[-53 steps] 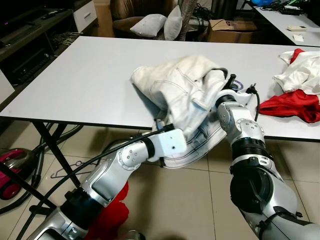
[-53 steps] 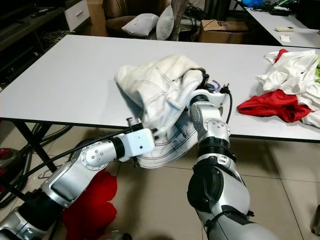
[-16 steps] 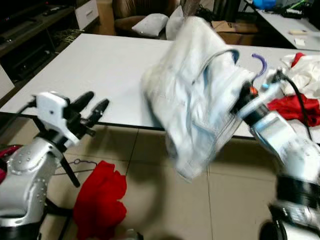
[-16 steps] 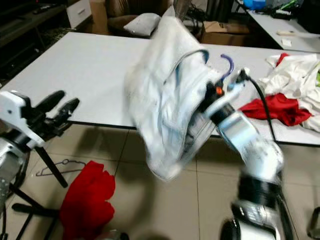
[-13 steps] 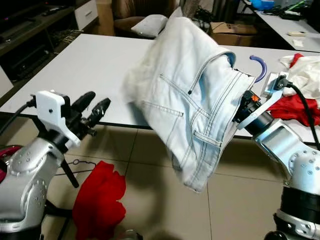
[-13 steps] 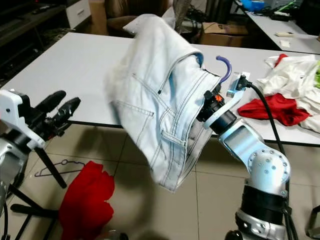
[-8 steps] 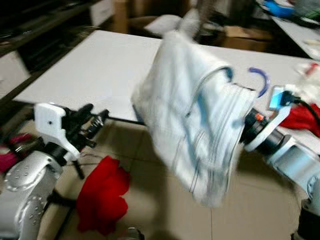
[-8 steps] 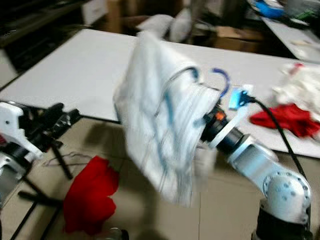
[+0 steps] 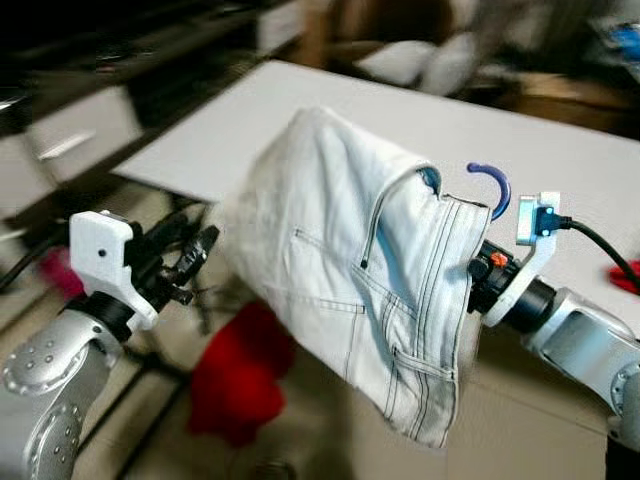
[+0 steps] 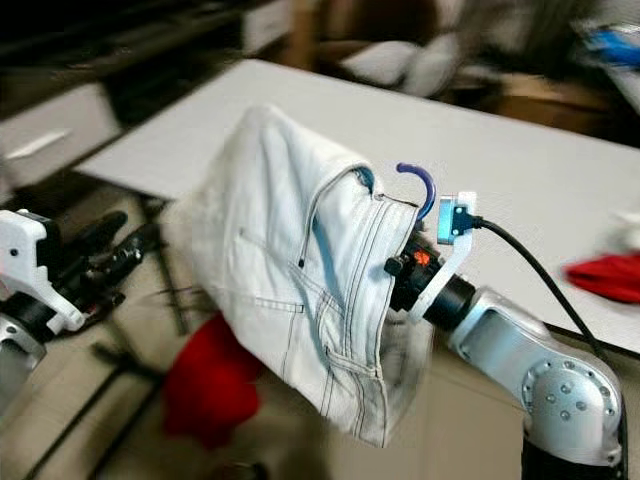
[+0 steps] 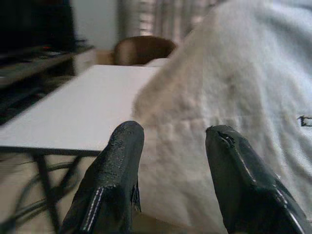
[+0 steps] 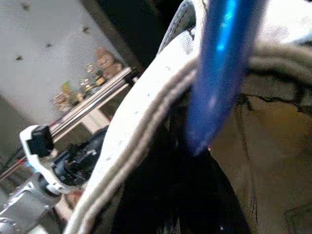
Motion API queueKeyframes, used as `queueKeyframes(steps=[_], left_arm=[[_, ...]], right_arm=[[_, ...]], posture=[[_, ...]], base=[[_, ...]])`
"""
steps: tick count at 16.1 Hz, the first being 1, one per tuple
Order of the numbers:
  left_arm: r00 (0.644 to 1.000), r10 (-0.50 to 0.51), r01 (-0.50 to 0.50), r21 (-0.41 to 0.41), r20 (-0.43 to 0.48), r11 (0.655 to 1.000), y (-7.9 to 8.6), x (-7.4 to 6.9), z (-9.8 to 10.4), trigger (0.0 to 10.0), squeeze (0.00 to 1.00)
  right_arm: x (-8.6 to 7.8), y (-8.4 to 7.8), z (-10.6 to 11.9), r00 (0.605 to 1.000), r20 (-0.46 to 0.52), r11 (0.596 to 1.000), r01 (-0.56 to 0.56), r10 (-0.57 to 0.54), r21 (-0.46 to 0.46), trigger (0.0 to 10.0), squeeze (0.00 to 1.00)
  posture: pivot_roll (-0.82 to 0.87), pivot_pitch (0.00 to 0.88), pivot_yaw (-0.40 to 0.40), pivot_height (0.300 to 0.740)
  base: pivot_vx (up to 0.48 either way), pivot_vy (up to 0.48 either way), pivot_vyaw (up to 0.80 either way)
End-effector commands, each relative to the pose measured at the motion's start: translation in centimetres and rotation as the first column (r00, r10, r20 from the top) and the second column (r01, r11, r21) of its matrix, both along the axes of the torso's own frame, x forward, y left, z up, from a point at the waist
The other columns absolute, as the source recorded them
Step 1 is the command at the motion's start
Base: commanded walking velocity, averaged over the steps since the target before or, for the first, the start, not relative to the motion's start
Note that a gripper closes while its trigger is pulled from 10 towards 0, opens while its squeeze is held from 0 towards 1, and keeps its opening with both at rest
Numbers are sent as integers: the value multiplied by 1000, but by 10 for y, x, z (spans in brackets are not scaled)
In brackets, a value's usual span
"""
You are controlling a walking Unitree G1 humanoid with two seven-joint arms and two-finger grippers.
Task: Hang hanger
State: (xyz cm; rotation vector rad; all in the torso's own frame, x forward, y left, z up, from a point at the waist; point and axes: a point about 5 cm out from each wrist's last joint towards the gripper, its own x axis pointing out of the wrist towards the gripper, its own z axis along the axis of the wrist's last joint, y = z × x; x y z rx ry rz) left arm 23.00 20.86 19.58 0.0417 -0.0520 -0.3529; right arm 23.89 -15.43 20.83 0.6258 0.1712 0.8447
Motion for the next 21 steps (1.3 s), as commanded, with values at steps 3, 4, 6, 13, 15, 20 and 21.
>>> queueKeyframes(steps=[3, 4, 6, 13, 15, 20, 21], left_arm=[[999, 27, -27, 2, 42, 1000, 4, 0, 8, 10000, 0], [999, 28, -28, -1, 45, 1000, 4, 0, 8, 10000, 0], [1000, 16, -17, 5, 21, 1000, 1, -1, 4, 10000, 0], [999, 7, -4, 58, -50, 998, -14, 4, -16, 10000, 0], [999, 33, -32, 77, -15, 996, -11, 6, -14, 10000, 0], [1000, 4, -6, 114, 19, 994, -14, 11, -12, 10000, 0], [1000, -5, 3, 120, 21, 993, -15, 11, -12, 10000, 0]], right_arm=[[1, -2, 4, 999, 52, 1000, 1, -2, 9, 10000, 0], [2, -3, 3, 999, 51, 1000, 3, -4, 11, 10000, 0], [4, -4, 1, 999, 53, 1000, 5, -5, 6, 10000, 0], [10, -4, -22, 999, 12, 995, 35, -34, -91, 10000, 0], [17, -8, -24, 992, 47, 985, 122, -117, -122, 10000, 0], [20, -7, -30, 988, 133, 967, 113, -84, -229, 10000, 0], [20, -6, -32, 987, 147, 964, 101, -66, -247, 10000, 0]], posture=[[104, 7, -36, 740], [106, 6, -39, 740], [114, 4, -39, 740], [120, 0, -46, 740], [121, 0, -48, 740], [118, 0, -33, 740], [118, 0, -32, 740]], base=[[0, 0, 769], [0, 0, 769], [0, 0, 766], [0, 0, 763], [0, 0, 763], [0, 0, 763], [0, 0, 763]])
